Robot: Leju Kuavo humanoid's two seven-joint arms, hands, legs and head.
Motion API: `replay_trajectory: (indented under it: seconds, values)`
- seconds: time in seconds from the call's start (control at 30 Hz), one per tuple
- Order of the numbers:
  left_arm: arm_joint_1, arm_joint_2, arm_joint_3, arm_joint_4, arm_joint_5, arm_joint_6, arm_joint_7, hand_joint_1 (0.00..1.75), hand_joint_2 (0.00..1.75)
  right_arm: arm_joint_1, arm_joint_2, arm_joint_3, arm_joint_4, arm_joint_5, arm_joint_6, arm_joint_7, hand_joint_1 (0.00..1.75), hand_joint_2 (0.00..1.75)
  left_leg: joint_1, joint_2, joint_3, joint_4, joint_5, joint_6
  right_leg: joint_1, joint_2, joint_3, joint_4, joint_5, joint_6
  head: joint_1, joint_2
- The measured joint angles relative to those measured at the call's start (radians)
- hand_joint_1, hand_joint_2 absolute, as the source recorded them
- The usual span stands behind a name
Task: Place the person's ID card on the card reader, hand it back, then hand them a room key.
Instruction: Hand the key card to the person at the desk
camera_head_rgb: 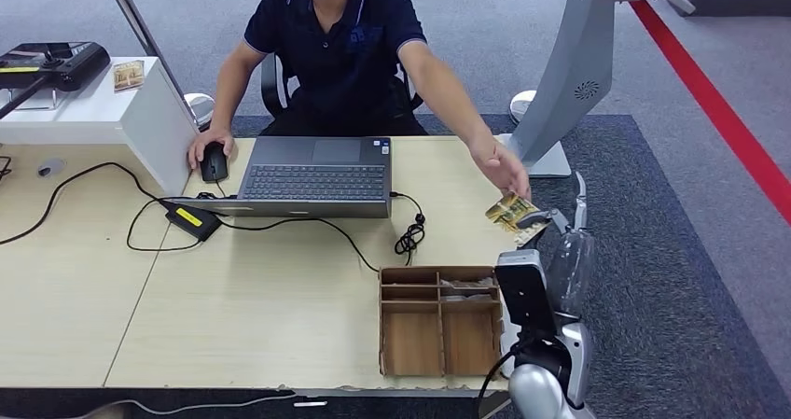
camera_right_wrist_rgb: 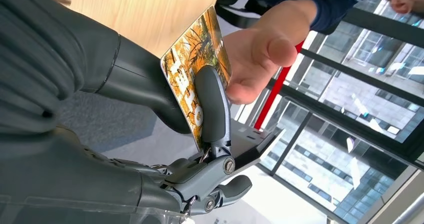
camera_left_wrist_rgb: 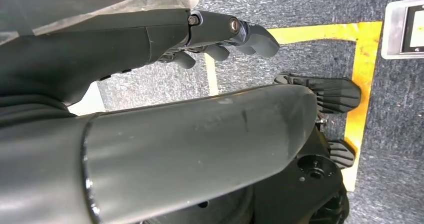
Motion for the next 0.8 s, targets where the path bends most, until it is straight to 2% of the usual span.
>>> replay_trajectory:
  seconds: [0.33, 0.47, 0.8]
  values:
    - [0.0, 0.003, -0.007, 0.0, -0.004, -0.002, 0.0, 0.0, 0.0, -0.017, 0.03, 0.049, 0.001, -0.004, 0.0, -0.012, 1.75, 1.75, 0.0, 0.0, 0.0, 0.0, 0.0, 0.0, 0.0, 0.0, 0.0, 0.0, 0.0, 0.0, 0.0, 0.0]
    - [0.0, 0.003, -0.007, 0.0, -0.004, -0.002, 0.0, 0.0, 0.0, -0.017, 0.035, 0.055, 0.001, -0.006, 0.0, -0.012, 0.0, 1.75, 0.0, 0.0, 0.0, 0.0, 0.0, 0.0, 0.0, 0.0, 0.0, 0.0, 0.0, 0.0, 0.0, 0.0]
    - [0.0, 0.005, -0.007, 0.0, -0.004, -0.004, 0.0, 0.0, 0.0, -0.018, 0.036, 0.066, 0.002, 0.021, 0.0, 0.016, 0.0, 1.75, 0.0, 0.0, 0.0, 0.0, 0.0, 0.0, 0.0, 0.0, 0.0, 0.0, 0.0, 0.0, 0.0, 0.0]
